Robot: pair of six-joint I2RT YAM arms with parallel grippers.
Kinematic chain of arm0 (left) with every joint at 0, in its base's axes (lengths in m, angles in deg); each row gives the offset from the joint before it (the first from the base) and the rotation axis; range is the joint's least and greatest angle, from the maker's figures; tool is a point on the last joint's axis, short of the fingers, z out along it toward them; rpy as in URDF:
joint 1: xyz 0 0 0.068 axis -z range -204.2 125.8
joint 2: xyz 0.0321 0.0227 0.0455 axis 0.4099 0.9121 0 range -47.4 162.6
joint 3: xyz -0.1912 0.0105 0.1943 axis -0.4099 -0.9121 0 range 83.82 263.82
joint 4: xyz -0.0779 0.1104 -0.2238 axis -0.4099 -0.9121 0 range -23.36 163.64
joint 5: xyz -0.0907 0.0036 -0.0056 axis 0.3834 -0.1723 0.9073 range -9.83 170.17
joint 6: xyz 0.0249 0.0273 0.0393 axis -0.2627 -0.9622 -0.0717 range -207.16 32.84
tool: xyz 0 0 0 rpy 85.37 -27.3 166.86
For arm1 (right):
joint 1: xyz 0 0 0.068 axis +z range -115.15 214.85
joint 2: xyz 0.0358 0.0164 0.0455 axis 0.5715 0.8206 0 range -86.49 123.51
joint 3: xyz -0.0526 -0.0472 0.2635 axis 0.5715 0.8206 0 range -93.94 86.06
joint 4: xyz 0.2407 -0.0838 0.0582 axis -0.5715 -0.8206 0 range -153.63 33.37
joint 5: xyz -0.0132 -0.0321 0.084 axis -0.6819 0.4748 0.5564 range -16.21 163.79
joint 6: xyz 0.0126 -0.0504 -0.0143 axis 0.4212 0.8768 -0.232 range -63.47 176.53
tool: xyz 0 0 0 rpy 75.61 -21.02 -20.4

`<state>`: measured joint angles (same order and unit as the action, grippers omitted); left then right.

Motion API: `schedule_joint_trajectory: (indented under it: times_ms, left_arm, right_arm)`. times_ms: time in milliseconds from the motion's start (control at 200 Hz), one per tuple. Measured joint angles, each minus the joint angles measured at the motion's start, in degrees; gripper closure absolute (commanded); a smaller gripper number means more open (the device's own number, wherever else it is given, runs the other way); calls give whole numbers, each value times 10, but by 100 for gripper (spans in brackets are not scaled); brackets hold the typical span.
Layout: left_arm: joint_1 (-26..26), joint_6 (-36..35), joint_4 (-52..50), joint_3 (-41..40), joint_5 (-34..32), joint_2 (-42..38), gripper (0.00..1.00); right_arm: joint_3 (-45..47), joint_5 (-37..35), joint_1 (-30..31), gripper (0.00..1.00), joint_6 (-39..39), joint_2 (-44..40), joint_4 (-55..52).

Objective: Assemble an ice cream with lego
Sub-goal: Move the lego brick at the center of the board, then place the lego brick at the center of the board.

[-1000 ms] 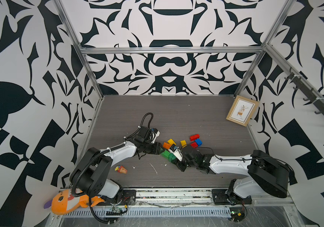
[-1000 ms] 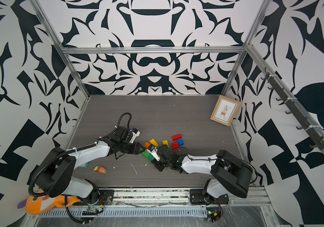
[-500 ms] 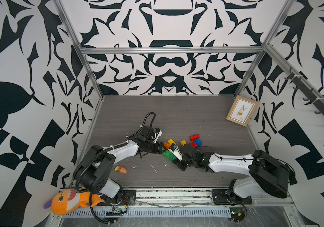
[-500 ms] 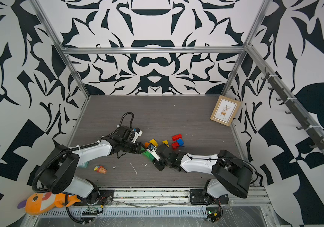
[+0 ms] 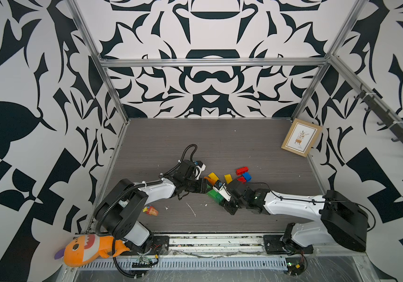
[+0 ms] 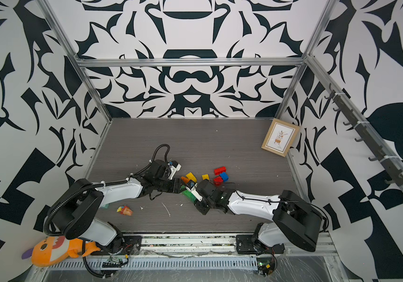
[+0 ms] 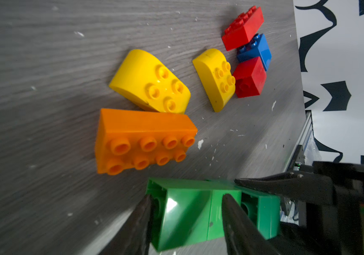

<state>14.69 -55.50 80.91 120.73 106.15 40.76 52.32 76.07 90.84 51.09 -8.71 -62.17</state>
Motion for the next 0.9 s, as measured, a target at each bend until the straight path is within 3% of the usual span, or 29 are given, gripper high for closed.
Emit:
schedule_joint_trajectory:
  times_ms: [255, 645, 790, 900]
  left_arm:
    - [5, -8, -47, 11, 21, -21, 33]
    - [-18, -27, -73, 25, 22, -76, 35]
    - [-18, -17, -40, 0, 20, -76, 35]
    - [-19, -19, -54, 0, 0, -78, 34]
  right_arm:
    - [-65, 16, 3, 82, -24, -20, -126]
    - [-405, 31, -11, 84, -107, 31, -501]
    - [-423, 43, -27, 84, -126, 52, -559]
    - [-385, 92, -71, 84, -143, 54, -544]
